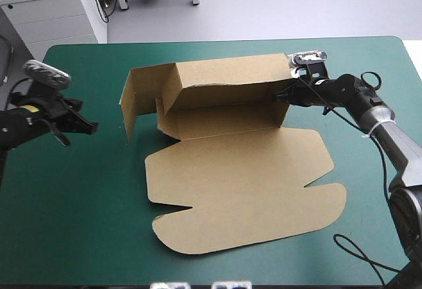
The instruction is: Fold the box
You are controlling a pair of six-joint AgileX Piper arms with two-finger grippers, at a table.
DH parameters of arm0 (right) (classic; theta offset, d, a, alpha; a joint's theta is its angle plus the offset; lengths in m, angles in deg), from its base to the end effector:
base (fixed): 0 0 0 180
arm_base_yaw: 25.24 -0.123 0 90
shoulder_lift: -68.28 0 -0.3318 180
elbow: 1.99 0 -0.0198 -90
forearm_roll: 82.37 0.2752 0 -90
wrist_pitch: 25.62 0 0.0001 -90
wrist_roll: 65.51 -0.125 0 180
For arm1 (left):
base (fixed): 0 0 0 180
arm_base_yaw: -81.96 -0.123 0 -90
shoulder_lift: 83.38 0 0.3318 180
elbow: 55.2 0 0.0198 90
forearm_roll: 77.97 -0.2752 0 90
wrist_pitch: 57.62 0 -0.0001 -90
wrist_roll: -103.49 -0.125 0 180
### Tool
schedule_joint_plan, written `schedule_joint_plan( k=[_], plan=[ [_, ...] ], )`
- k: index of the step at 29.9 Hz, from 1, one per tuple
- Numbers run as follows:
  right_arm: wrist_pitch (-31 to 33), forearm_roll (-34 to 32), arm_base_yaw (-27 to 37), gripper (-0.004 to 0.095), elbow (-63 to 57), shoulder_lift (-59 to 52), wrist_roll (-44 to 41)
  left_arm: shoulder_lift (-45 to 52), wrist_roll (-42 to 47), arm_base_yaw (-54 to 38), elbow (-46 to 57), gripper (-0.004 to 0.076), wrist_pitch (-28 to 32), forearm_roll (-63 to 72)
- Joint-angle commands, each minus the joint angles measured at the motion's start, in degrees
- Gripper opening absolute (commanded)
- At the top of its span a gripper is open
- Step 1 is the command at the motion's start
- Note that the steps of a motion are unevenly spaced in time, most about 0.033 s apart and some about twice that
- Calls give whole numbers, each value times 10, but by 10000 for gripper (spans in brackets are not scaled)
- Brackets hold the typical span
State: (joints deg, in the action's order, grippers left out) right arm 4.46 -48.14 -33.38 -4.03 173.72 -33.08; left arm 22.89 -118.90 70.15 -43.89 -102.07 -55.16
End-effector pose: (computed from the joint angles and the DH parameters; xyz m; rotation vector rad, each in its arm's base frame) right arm 0.4348 0.0978 0.2971 -0.3469 2.2898 0.3863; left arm 0.2764 0.0231 0.4123 0.4132 2.1526 0.0626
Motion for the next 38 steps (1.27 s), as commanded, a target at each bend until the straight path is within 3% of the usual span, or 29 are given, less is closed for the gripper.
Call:
schedule_joint_plan(
  k=[1, 8, 16, 21, 30, 38],
  plan=[
    [16, -6, 0, -4, 11, -23, -18, -2, -25, -106, -17, 16, 23, 170],
    [27, -21, 0, -4, 21, -24, -86, -50, -28, -149, -17, 16, 9, 278],
    [211, -179, 0, -4, 117, -35, -198, -81, -50, -148, -17, 16, -6, 309],
    [243, -186, 0, -4, 142, -80, -210, -87, -50, -148, -17, 15, -9, 325],
    [415, -193, 0, -4, 144, -137, -218, -92, -50, -148, -17, 15, -7, 341],
    [415, -185, -1, -4, 133, -190, -250, -92, -50, -140, -17, 15, -8, 359]
  ],
)
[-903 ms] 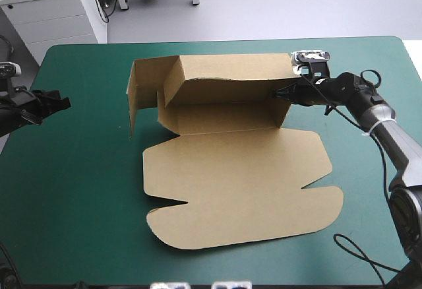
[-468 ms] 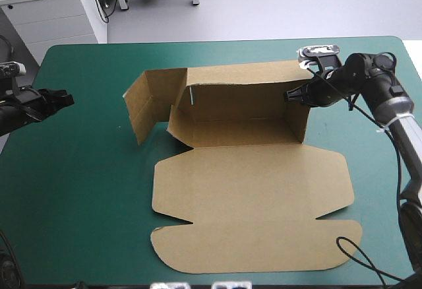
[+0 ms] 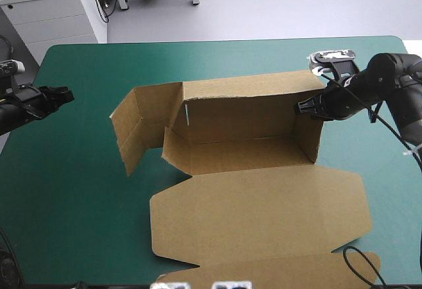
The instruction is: Fold the box
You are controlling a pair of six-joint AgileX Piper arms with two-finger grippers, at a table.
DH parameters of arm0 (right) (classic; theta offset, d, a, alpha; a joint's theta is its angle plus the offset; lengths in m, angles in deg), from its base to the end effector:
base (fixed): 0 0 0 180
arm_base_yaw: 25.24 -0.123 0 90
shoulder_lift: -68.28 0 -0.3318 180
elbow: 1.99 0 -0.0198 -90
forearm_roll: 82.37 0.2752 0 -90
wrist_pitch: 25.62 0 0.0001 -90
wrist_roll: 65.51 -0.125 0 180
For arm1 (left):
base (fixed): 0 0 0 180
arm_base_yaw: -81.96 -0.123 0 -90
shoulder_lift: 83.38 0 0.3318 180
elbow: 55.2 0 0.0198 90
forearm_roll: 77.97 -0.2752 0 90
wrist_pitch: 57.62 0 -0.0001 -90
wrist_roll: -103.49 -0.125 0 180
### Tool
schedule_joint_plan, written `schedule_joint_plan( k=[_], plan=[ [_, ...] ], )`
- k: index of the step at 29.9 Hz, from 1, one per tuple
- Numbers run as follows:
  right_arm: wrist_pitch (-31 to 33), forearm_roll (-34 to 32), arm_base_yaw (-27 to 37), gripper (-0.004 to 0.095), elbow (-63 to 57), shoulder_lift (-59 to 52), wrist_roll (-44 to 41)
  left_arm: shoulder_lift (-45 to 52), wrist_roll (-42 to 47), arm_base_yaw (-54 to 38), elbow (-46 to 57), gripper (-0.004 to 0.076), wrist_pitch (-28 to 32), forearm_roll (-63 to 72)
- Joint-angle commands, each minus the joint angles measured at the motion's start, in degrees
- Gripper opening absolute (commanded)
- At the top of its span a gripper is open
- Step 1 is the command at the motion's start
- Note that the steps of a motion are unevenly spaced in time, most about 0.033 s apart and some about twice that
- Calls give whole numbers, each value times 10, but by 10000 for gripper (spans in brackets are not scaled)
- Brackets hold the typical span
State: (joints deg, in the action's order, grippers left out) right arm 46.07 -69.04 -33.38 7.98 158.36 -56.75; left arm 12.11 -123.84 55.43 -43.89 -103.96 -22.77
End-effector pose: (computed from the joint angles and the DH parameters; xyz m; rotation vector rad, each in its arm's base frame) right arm 0.3194 0.0733 0.4145 -0.3639 2.6077 0.3128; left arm 0.3236 0.0785 0.3849 -0.0959 2.0947 -0.3989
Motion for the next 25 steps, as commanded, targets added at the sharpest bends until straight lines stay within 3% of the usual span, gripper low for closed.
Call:
schedule_joint_plan(
  k=[1, 12, 25],
  plan=[
    [-1, 26, -1, -4, 9, -40, -15, 16, -1, 10, -17, 12, 10, 35],
    [-1, 55, -6, -4, -79, -71, -17, 16, -1, 10, -17, 10, 2, 28],
    [-13, 27, -6, -4, -25, 30, -12, 16, -1, 10, -17, 8, 2, 27]
  ],
)
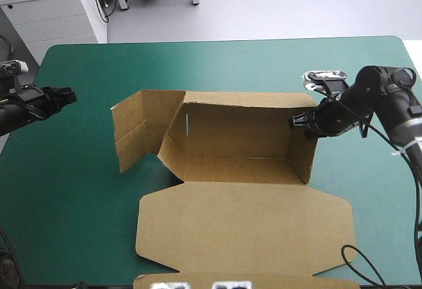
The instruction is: Fold the box
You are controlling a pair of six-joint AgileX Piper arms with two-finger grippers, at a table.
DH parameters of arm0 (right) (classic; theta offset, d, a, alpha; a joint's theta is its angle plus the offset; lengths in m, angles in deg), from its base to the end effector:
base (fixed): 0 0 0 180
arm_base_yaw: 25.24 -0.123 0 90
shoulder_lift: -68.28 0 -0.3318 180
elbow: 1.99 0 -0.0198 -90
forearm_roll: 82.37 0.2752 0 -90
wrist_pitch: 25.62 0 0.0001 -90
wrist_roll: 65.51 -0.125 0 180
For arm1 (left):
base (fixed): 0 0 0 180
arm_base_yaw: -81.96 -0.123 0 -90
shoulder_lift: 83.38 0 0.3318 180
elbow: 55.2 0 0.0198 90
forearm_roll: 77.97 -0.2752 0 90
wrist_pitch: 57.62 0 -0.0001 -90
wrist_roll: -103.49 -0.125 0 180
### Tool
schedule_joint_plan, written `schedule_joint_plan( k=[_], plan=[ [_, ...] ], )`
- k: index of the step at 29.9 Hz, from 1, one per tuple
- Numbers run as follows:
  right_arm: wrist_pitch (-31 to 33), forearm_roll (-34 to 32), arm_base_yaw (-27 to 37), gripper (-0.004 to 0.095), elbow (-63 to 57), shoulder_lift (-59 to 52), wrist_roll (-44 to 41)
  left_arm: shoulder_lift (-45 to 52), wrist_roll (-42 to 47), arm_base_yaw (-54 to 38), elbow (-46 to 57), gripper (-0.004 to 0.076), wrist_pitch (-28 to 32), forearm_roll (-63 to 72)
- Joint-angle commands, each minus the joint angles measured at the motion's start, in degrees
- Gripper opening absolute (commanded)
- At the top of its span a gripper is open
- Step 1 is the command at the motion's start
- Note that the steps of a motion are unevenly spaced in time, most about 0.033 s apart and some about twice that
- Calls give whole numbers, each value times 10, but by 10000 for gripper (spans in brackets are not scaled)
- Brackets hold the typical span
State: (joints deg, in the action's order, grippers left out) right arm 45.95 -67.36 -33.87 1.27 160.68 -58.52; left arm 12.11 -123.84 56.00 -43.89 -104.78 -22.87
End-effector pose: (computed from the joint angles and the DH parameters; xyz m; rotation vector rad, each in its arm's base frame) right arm 0.3216 0.0799 0.3645 -0.3222 2.7678 0.3747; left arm 0.3235 0.0738 0.3842 -0.0766 2.1042 -0.4156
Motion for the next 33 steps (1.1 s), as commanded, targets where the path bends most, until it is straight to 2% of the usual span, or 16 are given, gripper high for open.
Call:
schedule_joint_plan(
  k=[1, 11, 17, 22, 29, 33],
  plan=[
    [-12, 10, -1, -4, 54, 19, 6, 16, -1, 4, -17, 8, 10, 28],
    [-2, 10, -1, -4, 172, 128, 5, 16, -1, 4, -17, 8, 10, 28],
    [-6, 11, -1, -4, 193, 171, 5, 16, -1, 4, -17, 8, 10, 28],
    [-55, 14, -1, -4, 195, 199, 5, 16, -1, 4, -17, 8, 10, 28],
    [-167, 36, -1, -4, 199, 219, 5, 16, -1, 4, -17, 8, 10, 30],
    [-199, 36, -1, -4, 199, 231, 7, 16, -1, 4, -17, 8, 10, 31]
  ],
)
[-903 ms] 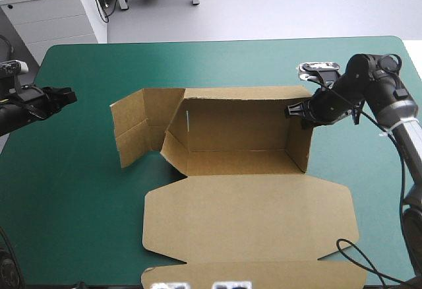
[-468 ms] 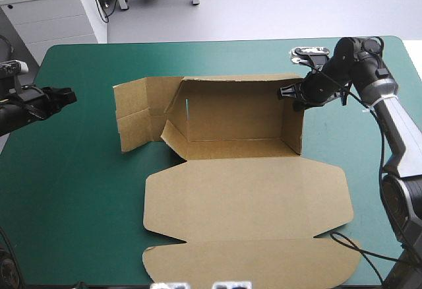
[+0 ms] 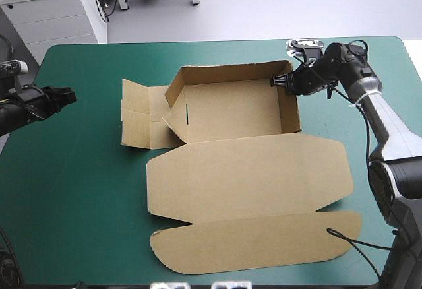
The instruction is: Fold the box
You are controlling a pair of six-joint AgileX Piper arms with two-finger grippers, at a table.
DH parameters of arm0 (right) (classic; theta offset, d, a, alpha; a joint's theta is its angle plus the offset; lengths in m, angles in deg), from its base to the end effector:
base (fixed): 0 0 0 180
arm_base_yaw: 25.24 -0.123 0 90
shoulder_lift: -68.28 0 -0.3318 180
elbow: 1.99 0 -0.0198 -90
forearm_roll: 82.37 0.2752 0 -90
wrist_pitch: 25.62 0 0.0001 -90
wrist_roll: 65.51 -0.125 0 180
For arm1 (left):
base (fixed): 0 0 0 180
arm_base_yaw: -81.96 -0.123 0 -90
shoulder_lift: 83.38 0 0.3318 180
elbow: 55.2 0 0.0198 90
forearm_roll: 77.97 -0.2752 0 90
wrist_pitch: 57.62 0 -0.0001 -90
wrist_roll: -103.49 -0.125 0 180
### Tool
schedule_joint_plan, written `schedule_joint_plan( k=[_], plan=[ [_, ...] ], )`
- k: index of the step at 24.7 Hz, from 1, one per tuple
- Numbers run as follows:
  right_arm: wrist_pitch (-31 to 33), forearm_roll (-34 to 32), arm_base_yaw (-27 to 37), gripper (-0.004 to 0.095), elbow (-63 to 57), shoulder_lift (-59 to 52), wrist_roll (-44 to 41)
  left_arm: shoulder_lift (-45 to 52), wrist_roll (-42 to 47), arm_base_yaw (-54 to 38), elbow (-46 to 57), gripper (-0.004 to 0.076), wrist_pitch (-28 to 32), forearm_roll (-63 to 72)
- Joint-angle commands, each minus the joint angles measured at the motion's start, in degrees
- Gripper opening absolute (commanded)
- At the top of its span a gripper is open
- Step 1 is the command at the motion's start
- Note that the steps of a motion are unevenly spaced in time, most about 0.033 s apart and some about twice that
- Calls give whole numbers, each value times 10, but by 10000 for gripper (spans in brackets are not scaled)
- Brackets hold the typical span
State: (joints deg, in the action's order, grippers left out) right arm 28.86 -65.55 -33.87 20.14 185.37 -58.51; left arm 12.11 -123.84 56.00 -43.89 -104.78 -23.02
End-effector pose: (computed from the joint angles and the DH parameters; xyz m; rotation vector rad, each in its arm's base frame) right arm 0.4808 0.1028 0.3110 -0.2158 2.5812 0.3820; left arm 0.3234 0.0740 0.3841 -0.0752 2.1058 -0.4133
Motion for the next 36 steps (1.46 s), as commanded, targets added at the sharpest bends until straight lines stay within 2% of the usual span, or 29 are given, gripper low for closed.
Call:
schedule_joint_plan(
  k=[1, 5, 9, 15, 17, 18, 19, 20, 25, 30, 34, 36],
  plan=[
    [-28, 17, -1, -4, 10, -13, 11, 16, -1, 4, -17, 8, 10, 33],
    [-17, 17, -1, 3, 10, 1, 14, 16, -1, 4, -17, 8, 9, 33],
    [-13, 20, -1, 97, 16, 1, 38, 16, -1, 4, -17, 8, 8, 33],
    [20, 20, -1, 427, 61, 1, 31, 16, -1, 4, -17, 8, 0, 28],
    [50, 19, -1, 526, 84, 1, 12, 16, -1, 4, -17, 8, -8, 21],
    [94, 9, -1, 593, 107, 1, -8, 16, -1, 4, -17, 8, -8, 20],
    [115, 4, -1, 606, 116, 1, -17, 16, -1, 4, -17, 8, -9, 20],
    [173, -9, -1, 608, 135, 1, -26, 16, -1, 4, -17, 8, -9, 20],
    [171, -14, -3, 607, 128, -4, -47, 16, -1, 4, -17, 8, -17, 20],
    [170, -15, -11, 607, 42, 0, -38, 16, -1, 4, -17, 8, -17, 20],
    [168, -15, -11, 607, 43, 2, -37, 16, -1, 4, -17, 8, -18, 22],
    [169, -15, -11, 576, 43, 2, -37, 16, -1, 4, -17, 8, -18, 22]
  ],
)
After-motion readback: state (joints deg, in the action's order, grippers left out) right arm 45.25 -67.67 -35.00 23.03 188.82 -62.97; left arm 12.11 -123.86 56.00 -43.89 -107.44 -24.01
